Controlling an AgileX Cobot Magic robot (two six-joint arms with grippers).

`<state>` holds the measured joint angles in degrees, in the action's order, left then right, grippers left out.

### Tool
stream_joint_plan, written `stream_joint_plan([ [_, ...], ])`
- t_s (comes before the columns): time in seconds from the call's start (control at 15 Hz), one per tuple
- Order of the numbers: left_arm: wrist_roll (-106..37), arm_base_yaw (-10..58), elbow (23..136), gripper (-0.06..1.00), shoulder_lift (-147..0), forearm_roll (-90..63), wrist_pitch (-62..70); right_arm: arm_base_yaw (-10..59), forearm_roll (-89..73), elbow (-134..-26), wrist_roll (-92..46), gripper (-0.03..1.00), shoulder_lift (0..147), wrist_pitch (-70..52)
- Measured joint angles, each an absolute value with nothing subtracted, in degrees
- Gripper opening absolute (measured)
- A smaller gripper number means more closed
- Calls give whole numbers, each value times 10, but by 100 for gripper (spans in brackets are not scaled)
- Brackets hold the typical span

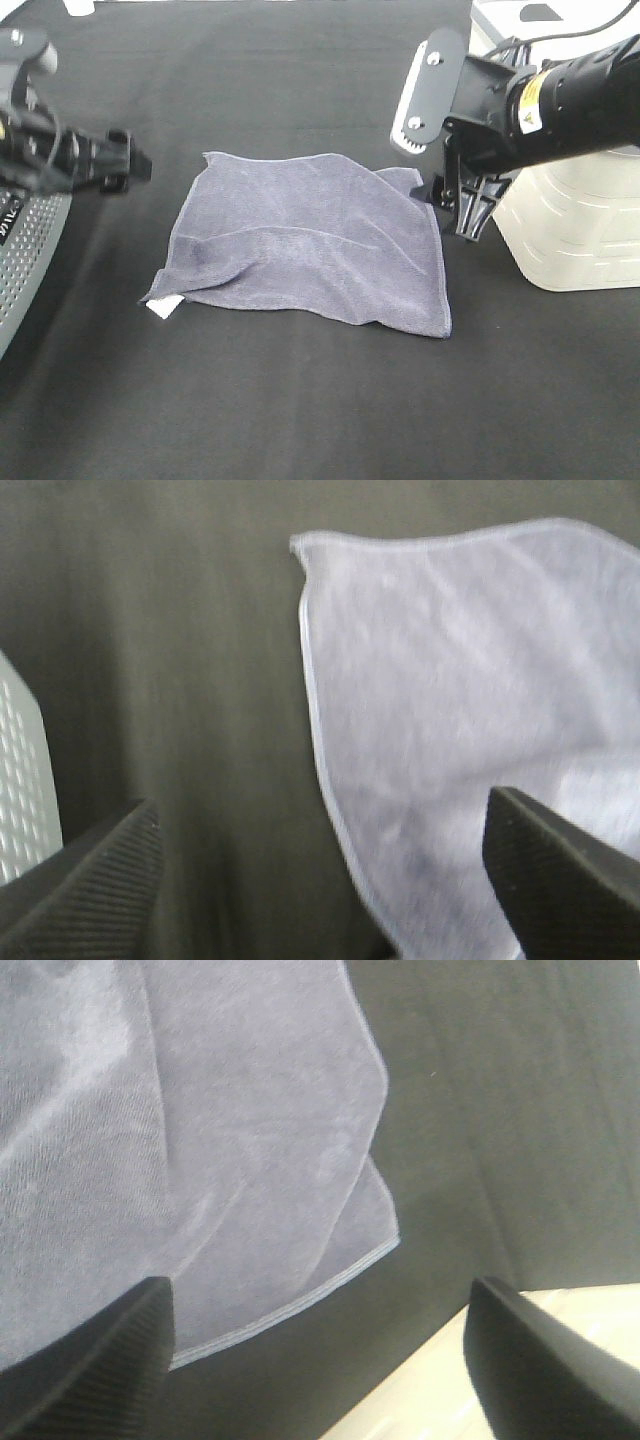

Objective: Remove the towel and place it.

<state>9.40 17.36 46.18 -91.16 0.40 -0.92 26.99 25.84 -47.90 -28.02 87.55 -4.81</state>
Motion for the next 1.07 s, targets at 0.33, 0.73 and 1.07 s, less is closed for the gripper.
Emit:
stream_joint_plan([
  [0.33,94,174,618,81,-912,4,133,270,255,-490,-273,78,815,-27],
  [0.73,64,173,832,81,-912,18,336,209,116,-679,-85,78,806,-72],
  [1.07,64,173,989,81,-912,48,498,113,60,-933,-20,78,873,-423],
])
